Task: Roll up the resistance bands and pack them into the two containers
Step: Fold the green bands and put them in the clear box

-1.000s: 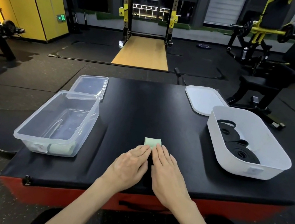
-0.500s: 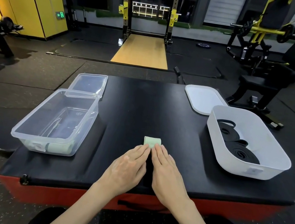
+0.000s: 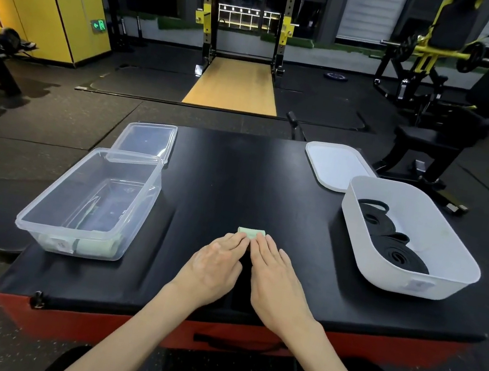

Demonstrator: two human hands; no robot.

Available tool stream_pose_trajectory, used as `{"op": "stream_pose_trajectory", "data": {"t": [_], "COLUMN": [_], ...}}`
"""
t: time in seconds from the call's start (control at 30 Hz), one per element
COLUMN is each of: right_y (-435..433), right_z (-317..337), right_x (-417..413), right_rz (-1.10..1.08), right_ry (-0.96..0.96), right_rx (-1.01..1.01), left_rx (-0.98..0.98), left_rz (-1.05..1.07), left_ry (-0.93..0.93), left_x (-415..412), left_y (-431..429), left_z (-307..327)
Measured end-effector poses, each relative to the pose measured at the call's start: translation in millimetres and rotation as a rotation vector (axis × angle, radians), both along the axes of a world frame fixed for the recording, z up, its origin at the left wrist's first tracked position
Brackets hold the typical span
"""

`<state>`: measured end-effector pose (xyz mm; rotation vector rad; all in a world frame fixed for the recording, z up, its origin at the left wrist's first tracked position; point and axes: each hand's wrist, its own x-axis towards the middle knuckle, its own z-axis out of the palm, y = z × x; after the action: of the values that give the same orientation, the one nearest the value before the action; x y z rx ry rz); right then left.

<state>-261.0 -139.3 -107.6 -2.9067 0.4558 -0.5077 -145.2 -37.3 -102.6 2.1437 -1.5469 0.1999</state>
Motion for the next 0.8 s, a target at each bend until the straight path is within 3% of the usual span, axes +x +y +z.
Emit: {"op": "stream_pose_trajectory", "data": {"t": [0.27,0.53,0.8], "right_y": [0,-7,-12], "right_z": [0,-2,3], "right_x": [6,13,11], "right_rz": [0.004,0.006,0.024], "right_ry": [0.012,0.001,0.029], "right_rx": [0.046,0.044,0.048], "left_rx": [-0.034,-0.016,0.027], "left_rz": [-0.02,0.028,0.006], "left_ry": [-0.006,-0.145,0.067], "left_x": [1,-3,9], "left_y": [0,6,-7], "left_z": [-2,-6,0]}}
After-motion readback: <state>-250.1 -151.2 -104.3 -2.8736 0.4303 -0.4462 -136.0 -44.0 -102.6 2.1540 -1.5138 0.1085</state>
